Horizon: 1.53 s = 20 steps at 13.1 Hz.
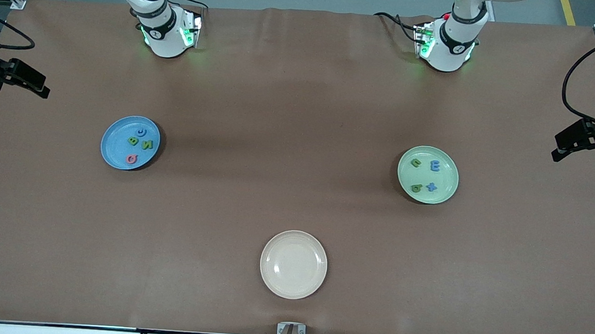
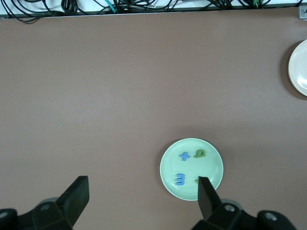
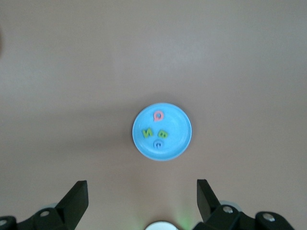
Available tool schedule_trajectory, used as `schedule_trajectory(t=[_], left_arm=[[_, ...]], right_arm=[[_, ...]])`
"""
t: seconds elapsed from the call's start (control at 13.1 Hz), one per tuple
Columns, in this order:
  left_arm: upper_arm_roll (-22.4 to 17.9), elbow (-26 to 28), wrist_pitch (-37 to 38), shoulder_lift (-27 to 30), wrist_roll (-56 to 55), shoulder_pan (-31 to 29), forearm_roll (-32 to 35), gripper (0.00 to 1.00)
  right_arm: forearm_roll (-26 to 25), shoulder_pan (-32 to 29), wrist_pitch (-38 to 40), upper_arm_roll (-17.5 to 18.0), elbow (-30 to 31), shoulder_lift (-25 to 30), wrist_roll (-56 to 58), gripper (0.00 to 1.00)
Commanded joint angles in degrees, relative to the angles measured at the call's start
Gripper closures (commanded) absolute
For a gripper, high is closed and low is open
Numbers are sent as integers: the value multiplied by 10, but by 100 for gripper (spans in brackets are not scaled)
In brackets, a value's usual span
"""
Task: Sort uppercase to blue plate, lowercase to green plate
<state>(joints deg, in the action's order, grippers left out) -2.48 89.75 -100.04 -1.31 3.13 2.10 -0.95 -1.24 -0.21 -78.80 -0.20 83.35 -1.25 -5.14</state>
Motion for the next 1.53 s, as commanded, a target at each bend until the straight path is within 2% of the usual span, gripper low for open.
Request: schedule_trajectory(t=[0.0, 0.08, 0.46, 0.69, 0.99, 1.45], left_arm=[[1, -3, 10, 7, 2, -1, 2, 0], [2, -3, 10, 7, -2, -1, 2, 0], [4, -3, 42, 8, -3, 0, -3, 0], [4, -3, 82, 8, -4, 4, -5, 0], [4, -3, 86, 7, -7, 5, -5, 0], [5, -2, 86, 7, -7, 4, -9, 0]], right_arm=[[11, -3, 10, -3, -3, -4, 0, 0], [27, -3, 1, -5, -4, -2, 1, 0], [39, -3, -14, -4, 9, 2, 3, 0], [39, -1, -40, -4, 64, 37, 4, 0], [40, 0, -66, -3, 117, 77, 4, 0], [39, 1, -59, -2, 119, 91, 4, 0]])
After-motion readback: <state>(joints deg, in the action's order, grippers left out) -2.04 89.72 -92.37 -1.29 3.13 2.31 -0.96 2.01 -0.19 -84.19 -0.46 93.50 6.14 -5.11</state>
